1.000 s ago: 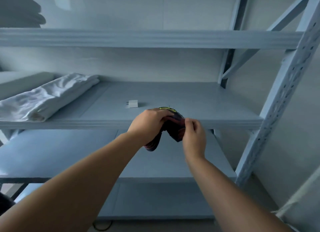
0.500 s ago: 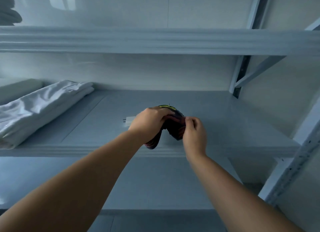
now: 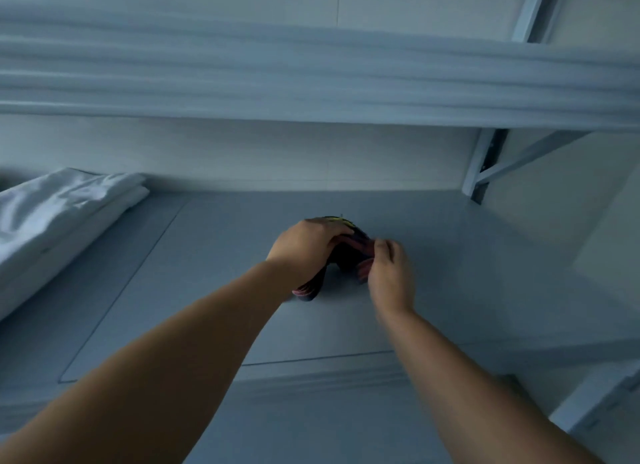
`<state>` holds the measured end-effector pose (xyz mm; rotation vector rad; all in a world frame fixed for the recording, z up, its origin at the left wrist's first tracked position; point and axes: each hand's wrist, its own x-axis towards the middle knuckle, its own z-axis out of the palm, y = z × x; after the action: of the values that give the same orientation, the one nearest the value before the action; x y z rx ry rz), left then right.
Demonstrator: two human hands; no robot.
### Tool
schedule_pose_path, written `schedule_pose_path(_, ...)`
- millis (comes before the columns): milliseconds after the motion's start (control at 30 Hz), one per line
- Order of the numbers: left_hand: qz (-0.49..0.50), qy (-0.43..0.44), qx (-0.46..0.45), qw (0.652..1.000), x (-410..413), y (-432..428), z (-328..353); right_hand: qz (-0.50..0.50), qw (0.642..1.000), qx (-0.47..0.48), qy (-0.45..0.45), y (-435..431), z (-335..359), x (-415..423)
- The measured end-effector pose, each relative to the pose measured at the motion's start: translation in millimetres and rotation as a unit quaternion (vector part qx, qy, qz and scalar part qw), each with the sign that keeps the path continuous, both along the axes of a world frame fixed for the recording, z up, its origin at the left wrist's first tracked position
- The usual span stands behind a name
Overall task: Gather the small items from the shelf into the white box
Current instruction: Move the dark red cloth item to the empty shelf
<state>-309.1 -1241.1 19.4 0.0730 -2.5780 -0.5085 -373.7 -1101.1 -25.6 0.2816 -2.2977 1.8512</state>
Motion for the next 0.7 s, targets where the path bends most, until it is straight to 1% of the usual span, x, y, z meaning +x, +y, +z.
schedule_pose_path(100, -0.01, -0.005, -0.008, 1.0, -12.9, -10.1, -8.1, -0.01, 1.0, 0.017, -0.004, -9.6, -6.7, -9.4)
schedule_pose_path(167, -0.003, -0.028, -0.02, 0.999, -18.0, -14.5, -11.8, -0.015, 0.999, 0.033, -0.009, -14.0, -11.6, -14.1)
schedule_pose_path(233, 0.009, -0.065, -0.065, 0.996, -21.4, -17.1, -14.0, -0.012, 0.998, 0.062, -0.018, -17.9, -16.5, -16.1)
schedule_pose_path(333, 0.019, -0.121, -0.149, 0.981, -22.4, -18.2, -16.7, 0.004, 0.995, 0.095, -0.026, -23.3, -23.5, -16.3)
schedule_pose_path(400, 0.023, -0.137, -0.174, 0.975, -21.1, -19.3, -17.9, 0.012, 0.994, 0.106, -0.025, -25.4, -25.2, -15.7)
schedule_pose_path(533, 0.02, -0.158, -0.178, 0.971, -18.2, -20.4, -18.6, 0.015, 0.991, 0.13, -0.015, -24.6, -24.9, -14.5)
schedule_pose_path(700, 0.019, -0.176, -0.165, 0.97, -12.4, -16.3, -16.8, 0.028, 0.99, 0.135, -0.023, -18.8, -20.3, -8.0)
